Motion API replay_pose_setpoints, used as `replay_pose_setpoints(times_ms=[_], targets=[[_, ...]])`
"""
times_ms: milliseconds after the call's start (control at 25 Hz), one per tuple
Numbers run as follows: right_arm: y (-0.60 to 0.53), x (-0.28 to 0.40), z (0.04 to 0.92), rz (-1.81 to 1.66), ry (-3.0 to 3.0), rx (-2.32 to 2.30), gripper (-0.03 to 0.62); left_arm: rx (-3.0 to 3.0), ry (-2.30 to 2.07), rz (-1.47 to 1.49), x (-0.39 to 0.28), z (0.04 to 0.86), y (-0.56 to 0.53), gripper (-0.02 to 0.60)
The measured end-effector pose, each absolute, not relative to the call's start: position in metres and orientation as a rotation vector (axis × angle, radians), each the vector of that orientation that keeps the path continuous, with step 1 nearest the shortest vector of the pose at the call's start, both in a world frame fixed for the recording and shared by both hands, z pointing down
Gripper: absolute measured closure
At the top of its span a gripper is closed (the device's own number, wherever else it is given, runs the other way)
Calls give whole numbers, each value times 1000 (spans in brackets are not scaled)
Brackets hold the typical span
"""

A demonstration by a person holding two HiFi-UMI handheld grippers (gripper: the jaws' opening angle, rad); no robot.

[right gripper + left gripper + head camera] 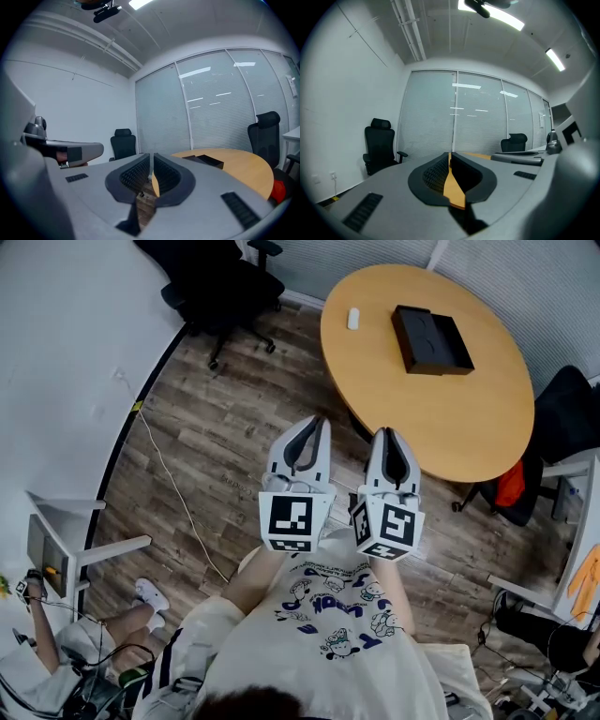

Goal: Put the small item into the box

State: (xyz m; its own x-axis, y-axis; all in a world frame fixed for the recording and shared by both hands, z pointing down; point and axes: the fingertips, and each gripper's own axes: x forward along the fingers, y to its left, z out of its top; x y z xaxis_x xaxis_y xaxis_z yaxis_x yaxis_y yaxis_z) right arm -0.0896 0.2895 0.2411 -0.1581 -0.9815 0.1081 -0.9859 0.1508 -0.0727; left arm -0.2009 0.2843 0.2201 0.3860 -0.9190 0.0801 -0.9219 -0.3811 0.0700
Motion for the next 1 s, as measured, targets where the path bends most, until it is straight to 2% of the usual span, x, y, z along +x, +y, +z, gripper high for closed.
replay_pose_setpoints(times_ms=[1000], targets=[[224, -84, 266, 292, -2255, 2093, 549, 2522, -1583, 108, -204, 250, 210, 551]])
